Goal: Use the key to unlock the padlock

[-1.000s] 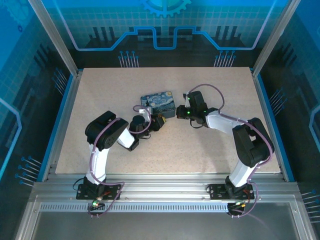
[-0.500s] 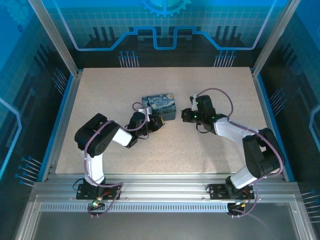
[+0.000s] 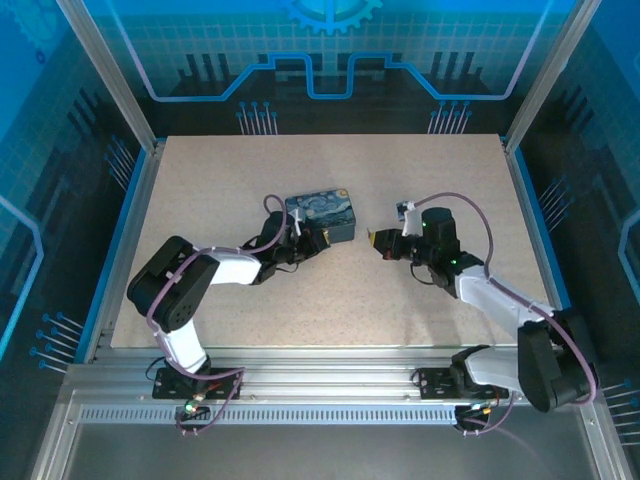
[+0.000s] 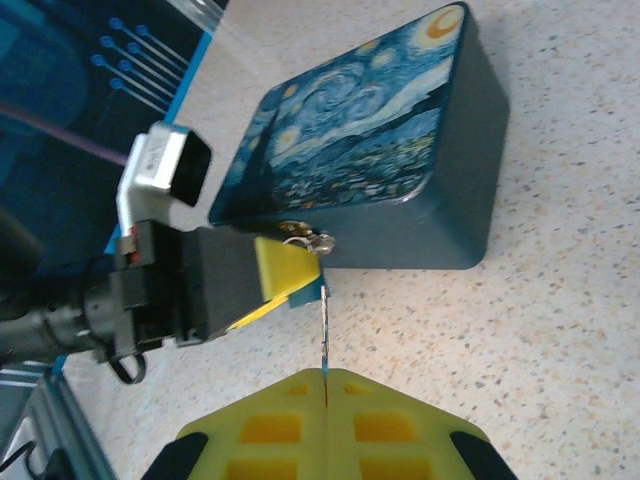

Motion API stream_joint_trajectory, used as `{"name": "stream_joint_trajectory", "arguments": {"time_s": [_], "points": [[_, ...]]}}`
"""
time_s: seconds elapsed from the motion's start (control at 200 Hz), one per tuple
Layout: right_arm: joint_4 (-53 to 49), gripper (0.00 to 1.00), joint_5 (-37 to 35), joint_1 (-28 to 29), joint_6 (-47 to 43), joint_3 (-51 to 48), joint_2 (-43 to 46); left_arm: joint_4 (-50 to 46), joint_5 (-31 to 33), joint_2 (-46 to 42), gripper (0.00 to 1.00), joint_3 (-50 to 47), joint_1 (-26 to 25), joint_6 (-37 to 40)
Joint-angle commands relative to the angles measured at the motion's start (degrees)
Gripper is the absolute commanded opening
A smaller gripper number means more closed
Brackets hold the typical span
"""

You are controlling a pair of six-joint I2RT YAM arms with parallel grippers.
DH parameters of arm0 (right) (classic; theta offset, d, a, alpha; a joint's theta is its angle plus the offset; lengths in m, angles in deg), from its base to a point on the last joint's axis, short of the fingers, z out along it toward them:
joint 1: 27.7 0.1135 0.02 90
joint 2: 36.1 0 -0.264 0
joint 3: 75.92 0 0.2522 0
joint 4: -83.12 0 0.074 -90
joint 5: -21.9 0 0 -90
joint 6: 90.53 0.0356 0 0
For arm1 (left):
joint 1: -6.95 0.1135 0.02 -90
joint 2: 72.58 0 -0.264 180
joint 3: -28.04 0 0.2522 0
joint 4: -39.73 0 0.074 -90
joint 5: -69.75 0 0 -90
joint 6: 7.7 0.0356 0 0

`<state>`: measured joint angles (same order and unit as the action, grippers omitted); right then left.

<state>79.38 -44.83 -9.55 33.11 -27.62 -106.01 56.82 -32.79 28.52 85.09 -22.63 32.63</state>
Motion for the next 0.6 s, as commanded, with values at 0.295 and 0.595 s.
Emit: {"name": "stream_joint_trajectory", "arguments": {"time_s": [0.295,0.595], "points": [[-1.38,0.00,11.63,-1.70,0.10,-2.55,5.09,-2.39,-2.42,-1.89,0.00,3.31,-1.27,-3.68],[4.35,0.00,15.15,-0.74,6.29,-5.59,2.47,-0.15,-3.61,-1.16,0.00,3.19,-1.27,-5.02]]}}
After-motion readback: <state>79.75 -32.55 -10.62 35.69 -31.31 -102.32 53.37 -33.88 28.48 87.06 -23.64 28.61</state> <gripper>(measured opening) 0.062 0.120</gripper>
